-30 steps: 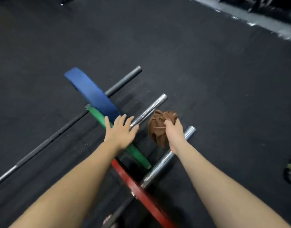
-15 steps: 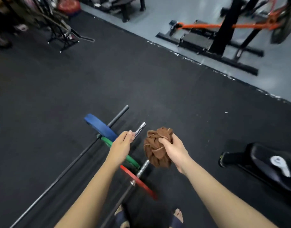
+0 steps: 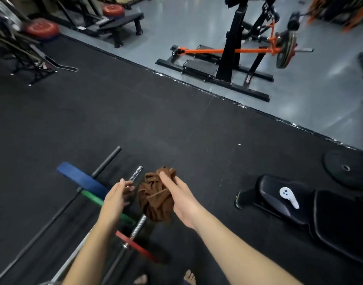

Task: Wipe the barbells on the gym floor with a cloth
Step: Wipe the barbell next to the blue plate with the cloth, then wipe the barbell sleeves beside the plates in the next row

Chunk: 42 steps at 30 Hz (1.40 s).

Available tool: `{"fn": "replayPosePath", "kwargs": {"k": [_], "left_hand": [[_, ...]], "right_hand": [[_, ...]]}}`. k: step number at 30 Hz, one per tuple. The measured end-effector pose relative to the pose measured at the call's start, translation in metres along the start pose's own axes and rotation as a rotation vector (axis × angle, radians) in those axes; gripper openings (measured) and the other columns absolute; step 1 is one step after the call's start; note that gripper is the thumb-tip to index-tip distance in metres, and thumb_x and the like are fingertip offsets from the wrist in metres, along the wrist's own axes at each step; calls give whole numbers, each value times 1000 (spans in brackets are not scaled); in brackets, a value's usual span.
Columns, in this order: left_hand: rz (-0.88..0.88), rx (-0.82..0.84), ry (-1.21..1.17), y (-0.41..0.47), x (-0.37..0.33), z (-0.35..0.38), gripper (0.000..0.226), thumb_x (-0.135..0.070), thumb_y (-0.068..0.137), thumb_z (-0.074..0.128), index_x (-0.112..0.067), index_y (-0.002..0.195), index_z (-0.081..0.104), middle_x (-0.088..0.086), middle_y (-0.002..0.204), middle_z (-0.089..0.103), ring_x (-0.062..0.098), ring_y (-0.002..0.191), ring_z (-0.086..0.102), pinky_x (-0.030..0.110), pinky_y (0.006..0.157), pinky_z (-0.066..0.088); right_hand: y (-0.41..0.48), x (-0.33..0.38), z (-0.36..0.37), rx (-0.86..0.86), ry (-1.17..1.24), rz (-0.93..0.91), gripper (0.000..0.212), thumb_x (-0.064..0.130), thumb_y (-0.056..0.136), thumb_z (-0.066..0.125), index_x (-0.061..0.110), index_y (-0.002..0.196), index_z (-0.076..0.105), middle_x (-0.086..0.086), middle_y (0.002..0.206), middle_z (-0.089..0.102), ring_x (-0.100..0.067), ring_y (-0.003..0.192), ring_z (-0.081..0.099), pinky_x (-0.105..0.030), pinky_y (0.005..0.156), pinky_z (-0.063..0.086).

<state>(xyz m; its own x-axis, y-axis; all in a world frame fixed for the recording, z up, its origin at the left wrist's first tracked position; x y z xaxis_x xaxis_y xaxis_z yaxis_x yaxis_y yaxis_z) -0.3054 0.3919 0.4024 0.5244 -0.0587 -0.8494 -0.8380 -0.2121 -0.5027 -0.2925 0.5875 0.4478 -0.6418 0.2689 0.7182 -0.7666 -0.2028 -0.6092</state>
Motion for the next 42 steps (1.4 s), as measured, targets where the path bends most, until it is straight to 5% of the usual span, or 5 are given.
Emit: {"fn": "replayPosePath", "kwargs": {"k": [6, 13, 24, 35, 42], "left_hand": [[-35, -46, 0, 14, -18, 3, 46, -41, 111, 33, -14, 118, 69, 12, 119, 70, 29, 117, 63, 53, 106, 46], [-109, -168, -128, 85, -42, -17, 49, -42, 111, 32, -11, 118, 69, 11, 118, 71, 25, 108, 65, 48, 102, 46], [-163, -248, -219, 237, -144, -51, 47, -44, 112, 28, -20, 106, 68, 8, 112, 73, 28, 113, 64, 49, 106, 45], [-272, -591, -385, 396, -152, -108, 46, -45, 111, 31, -20, 109, 70, 6, 109, 75, 20, 104, 68, 43, 100, 48], [-500, -949, -554, 509, -121, -108, 45, -40, 112, 31, -12, 116, 66, 8, 109, 68, 23, 103, 60, 40, 94, 45]], "right_hand": [[38, 40, -4, -70, 184, 80, 54, 58, 100, 52, 19, 136, 62, -3, 123, 73, -21, 113, 70, -40, 110, 47], [124, 69, 8, -62, 55, 103, 34, 45, 94, 69, 22, 120, 70, 0, 110, 77, -21, 103, 74, -37, 89, 58], [278, 198, 67, -49, -105, 73, 35, 41, 93, 72, 20, 122, 70, 2, 109, 77, -19, 98, 75, -39, 94, 58], [516, 271, 141, 86, -301, 260, 37, 31, 90, 78, 9, 119, 70, -5, 104, 78, -23, 92, 77, -33, 79, 59], [705, 264, 186, 327, -635, 490, 42, 33, 86, 81, 14, 121, 66, -4, 105, 78, -24, 94, 76, -38, 86, 58]]}}
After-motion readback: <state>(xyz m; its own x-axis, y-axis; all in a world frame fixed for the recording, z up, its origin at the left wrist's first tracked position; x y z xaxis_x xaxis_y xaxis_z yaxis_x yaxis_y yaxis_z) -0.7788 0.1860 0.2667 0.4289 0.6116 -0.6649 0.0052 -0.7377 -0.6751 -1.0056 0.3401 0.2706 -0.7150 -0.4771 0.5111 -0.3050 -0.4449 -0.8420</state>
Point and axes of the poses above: each hand's wrist, its own y-axis towards the middle knuckle, its own z-axis out of the palm, x = y × z, the point moved 4 cm from there along y, towards the middle knuckle
